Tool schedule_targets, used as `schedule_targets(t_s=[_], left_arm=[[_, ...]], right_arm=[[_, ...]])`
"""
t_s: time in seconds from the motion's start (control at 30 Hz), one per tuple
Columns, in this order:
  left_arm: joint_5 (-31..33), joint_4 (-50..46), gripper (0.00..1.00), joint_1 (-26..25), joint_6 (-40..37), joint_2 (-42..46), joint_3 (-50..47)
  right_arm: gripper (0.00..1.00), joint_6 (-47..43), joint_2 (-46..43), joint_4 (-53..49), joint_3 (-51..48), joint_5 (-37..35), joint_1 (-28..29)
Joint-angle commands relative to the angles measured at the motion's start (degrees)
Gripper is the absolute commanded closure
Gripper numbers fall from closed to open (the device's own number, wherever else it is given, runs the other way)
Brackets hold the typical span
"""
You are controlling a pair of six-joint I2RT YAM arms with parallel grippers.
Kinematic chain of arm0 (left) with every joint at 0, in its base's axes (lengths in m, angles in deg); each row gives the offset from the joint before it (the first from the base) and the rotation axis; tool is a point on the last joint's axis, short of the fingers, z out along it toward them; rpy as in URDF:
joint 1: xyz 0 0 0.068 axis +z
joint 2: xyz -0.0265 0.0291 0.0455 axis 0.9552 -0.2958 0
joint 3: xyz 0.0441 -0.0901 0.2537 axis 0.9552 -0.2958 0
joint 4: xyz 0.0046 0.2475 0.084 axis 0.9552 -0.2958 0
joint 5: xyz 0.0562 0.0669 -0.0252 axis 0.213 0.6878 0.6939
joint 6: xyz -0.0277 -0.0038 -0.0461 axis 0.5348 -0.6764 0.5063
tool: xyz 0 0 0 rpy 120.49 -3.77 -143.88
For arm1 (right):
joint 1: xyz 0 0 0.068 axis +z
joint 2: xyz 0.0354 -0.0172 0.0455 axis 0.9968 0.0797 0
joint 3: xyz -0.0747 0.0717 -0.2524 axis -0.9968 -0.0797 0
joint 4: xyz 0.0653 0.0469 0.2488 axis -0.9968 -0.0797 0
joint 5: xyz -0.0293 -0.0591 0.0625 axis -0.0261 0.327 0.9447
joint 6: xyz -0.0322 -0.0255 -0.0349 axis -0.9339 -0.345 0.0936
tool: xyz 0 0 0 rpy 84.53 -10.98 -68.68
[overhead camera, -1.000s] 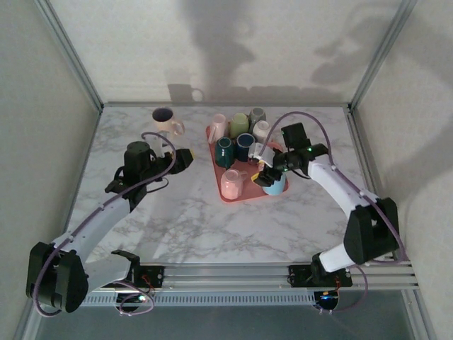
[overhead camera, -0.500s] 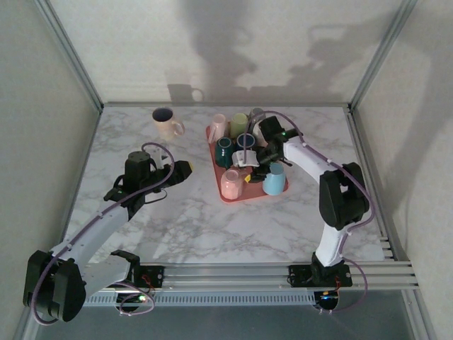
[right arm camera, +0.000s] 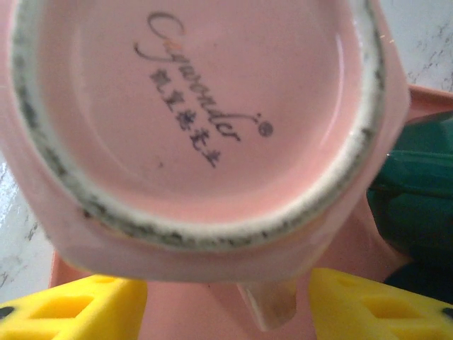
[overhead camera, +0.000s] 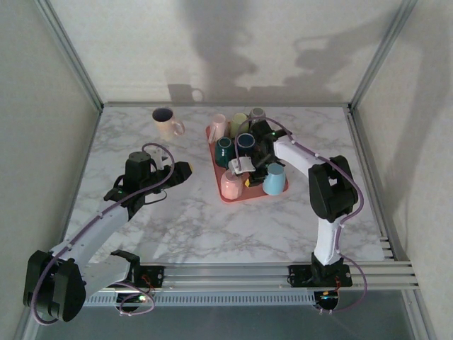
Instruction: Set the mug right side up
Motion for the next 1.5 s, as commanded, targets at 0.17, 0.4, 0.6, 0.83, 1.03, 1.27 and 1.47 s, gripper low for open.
schedule_targets(t_s=[0.17,0.4,0.6,0.83,1.03,1.27,1.47], left_arm=[[0.24,-0.96,0.43,-0.46,0.06,-0.16,-0.85],[0.32,-0.26,0.44,-0.5,1.05,-0.69,-1.11],[0.37,0.32,0.45,-0.55,1.64,-1.48,-0.93],[0.62,0.31,0.45,-0.69,2.03,-1.61,-0.63],[0.94,0.21,0.46,-0.91,2.37,-1.22,-0.94],[0.83,0.69,0.46,-0.99,3.2,-0.36,-0.76],[0.11,1.1,0.46,-1.01,2.81,1.04,-0.25]], right_arm=[[0.48,1.26,-1.94,-2.91,-0.62,-0.83,0.98],[0.61,4.27,-3.4,-4.69,-1.81,-2.67,1.03],[0.65,7.43,-3.75,-4.15,-2.36,-2.18,1.32],[0.63,11.17,-3.31,-1.96,-4.04,-3.59,2.42],[0.82,14.26,-4.12,0.38,-5.28,-3.98,2.46],[0.95,19.31,-5.88,1.62,-5.37,-3.45,2.45],[1.0,32.0,-7.13,-0.46,-2.16,-1.49,1.92]])
